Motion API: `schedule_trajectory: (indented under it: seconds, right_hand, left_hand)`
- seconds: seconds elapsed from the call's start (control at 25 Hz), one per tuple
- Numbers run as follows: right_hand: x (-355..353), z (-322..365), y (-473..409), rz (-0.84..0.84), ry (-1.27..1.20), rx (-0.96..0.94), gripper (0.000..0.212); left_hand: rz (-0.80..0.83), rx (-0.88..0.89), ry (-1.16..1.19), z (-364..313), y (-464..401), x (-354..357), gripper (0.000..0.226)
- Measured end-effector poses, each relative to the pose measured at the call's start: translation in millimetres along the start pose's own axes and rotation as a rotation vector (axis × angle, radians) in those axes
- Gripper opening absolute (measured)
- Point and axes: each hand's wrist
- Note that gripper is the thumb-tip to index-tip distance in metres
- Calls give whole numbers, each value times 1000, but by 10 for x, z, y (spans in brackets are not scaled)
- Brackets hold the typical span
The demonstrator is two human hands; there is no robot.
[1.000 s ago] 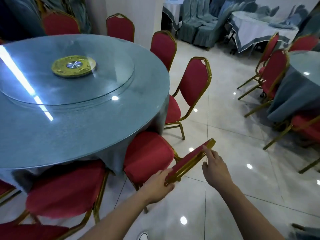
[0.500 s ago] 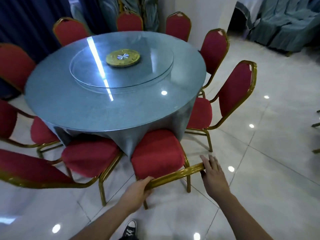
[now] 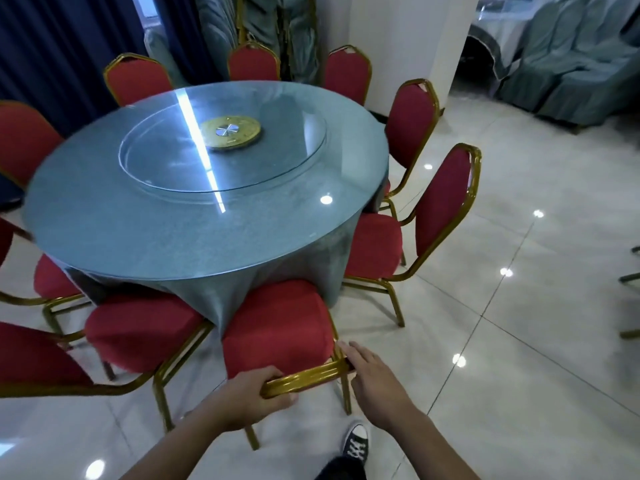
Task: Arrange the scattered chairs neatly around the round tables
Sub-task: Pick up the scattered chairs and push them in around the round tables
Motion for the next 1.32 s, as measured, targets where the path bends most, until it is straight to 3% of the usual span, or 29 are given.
schedule_trajectory:
  seconds: [0.12,0.32,0.6,1.04,1.12,1.32]
  right_hand:
    - [-519,-493,-102,-37,24,9,64]
    - [-1673,-1435,-471,-189,107,75,58]
    - [-3083,-2466,-1067,-388,145,147,50]
    - [-4524,-4308,-2230,-380,147,7,45]
    - [-4769,-4590,-2445,-335,149,-50,45]
    - [-5124,-5001,-3118,-195,171,-174,51]
  left_hand:
    - [33,81,39,-772,-606,134,60]
    - [-24,139,38,-1934,-1754,153,24]
    - [-213,242,141,-3380,-2815,-168,16]
    - [-482,138,161,-5167,-4284,-182,14]
    - [-518,91,216,-5515,-4544,-102,20]
    - [-586,-107,181,-6052,-5208,-44,65]
Point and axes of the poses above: each hand's wrist, its own y-axis away from the middle knuckle, its own x-axis out of the palm, z = x × y, and after that the axes turned 3 degrees about -x, right-handed
